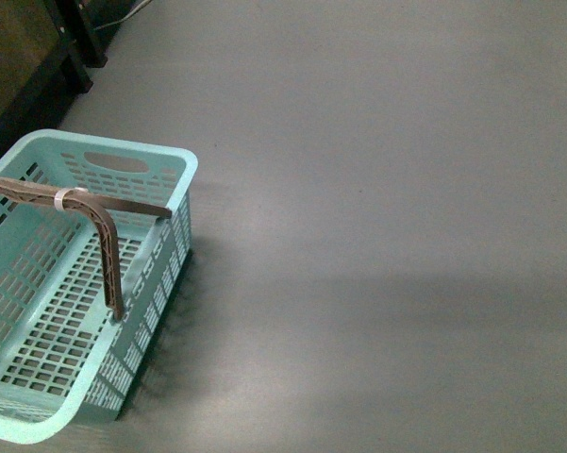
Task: Pick lemon and mango into basket
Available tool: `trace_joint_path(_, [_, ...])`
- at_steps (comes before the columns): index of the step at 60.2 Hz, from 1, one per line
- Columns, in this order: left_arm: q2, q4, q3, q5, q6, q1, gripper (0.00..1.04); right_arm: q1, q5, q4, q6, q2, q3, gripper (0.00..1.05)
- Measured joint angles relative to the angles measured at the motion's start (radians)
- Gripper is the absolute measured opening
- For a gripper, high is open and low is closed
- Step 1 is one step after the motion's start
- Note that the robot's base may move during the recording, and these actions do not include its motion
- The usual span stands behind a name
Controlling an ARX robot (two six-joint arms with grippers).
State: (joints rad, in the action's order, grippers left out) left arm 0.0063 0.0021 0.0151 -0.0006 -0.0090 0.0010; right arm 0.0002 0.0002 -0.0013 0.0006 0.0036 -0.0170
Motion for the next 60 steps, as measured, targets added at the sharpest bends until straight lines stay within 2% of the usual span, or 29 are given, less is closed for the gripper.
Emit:
trace_joint_path(34, [0.005, -0.008, 0.003, -0.003, -0.005, -0.002, 0.98, 0.000, 0.000, 0.000, 0.000, 0.000, 0.000, 0.96])
trace_joint_path(38, [0.138, -0.261, 0.108, -0.052, -0.164, -0.010, 0.98, 0.000, 0.000, 0.000, 0.000, 0.000, 0.000, 0.96])
trace_joint_path(44, [0.325, -0.486, 0.220, 0.005, -0.406, 0.034, 0.98, 0.000, 0.000, 0.000, 0.000, 0.000, 0.000, 0.96])
trace_joint_path(52, [0.441, -0.447, 0.271, 0.110, -0.632, 0.108, 0.98, 0.000, 0.000, 0.000, 0.000, 0.000, 0.000, 0.96])
trace_joint_path(60, [0.649, -0.246, 0.293, 0.159, -0.816, 0.164, 0.98, 0.000, 0.000, 0.000, 0.000, 0.000, 0.000, 0.96])
